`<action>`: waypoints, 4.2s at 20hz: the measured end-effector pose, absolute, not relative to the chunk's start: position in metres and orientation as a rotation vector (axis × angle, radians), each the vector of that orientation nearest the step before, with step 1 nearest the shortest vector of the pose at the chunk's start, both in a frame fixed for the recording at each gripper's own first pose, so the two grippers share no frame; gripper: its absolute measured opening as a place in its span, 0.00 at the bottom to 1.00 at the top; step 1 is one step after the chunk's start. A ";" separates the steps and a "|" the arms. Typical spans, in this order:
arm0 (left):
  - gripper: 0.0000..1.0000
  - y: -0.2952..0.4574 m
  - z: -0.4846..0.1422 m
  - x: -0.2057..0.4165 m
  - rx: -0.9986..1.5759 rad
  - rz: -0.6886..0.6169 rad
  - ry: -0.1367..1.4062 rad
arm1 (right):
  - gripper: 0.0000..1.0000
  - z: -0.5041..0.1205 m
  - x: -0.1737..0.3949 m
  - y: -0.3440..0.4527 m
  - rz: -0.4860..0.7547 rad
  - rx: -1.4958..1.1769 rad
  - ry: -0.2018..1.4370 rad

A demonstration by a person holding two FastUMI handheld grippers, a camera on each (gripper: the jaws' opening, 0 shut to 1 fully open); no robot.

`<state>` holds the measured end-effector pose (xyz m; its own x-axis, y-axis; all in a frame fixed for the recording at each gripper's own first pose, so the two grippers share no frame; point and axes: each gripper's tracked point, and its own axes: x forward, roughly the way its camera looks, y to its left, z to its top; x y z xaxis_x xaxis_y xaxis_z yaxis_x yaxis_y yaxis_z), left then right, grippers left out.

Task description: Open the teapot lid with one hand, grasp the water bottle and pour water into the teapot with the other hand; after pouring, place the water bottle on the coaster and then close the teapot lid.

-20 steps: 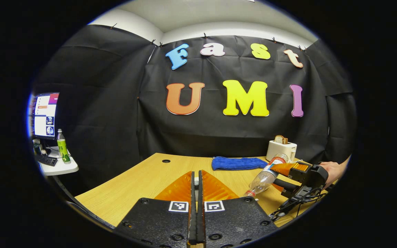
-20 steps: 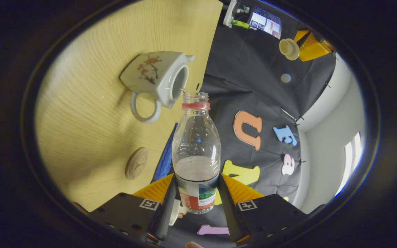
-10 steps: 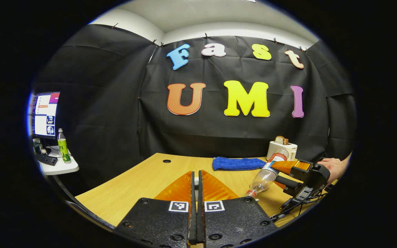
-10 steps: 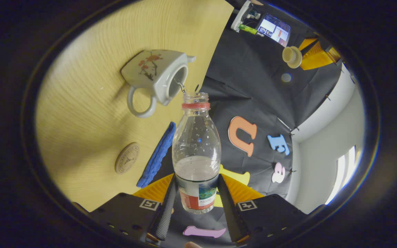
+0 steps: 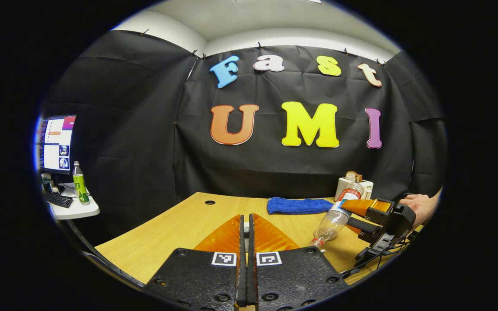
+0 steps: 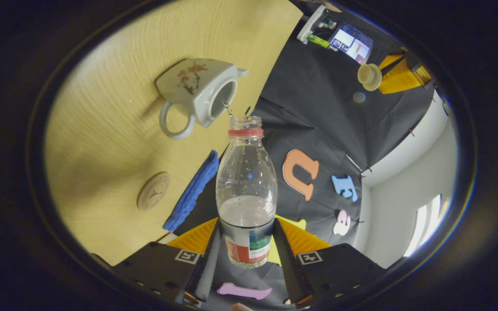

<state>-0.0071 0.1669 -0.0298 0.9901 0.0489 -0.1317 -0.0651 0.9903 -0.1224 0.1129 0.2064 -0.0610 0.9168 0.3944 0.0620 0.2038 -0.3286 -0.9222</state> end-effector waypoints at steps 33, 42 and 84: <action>0.03 0.174 -0.027 -0.009 -0.146 0.066 0.119 | 0.66 -0.047 0.107 0.214 0.188 -1.987 -0.515; 0.03 0.172 -0.025 -0.008 -0.139 0.072 0.110 | 0.67 -0.095 0.114 0.186 0.304 -1.556 -0.139; 0.03 0.149 -0.031 0.004 -0.079 0.081 0.114 | 0.85 -0.134 0.201 0.177 0.380 0.056 0.384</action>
<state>0.0037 0.1494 -0.0306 0.9902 0.0761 -0.1171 -0.0852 0.9936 -0.0745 0.2014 0.1773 -0.1337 0.8574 0.3721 -0.3555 -0.3513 0.9280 0.1242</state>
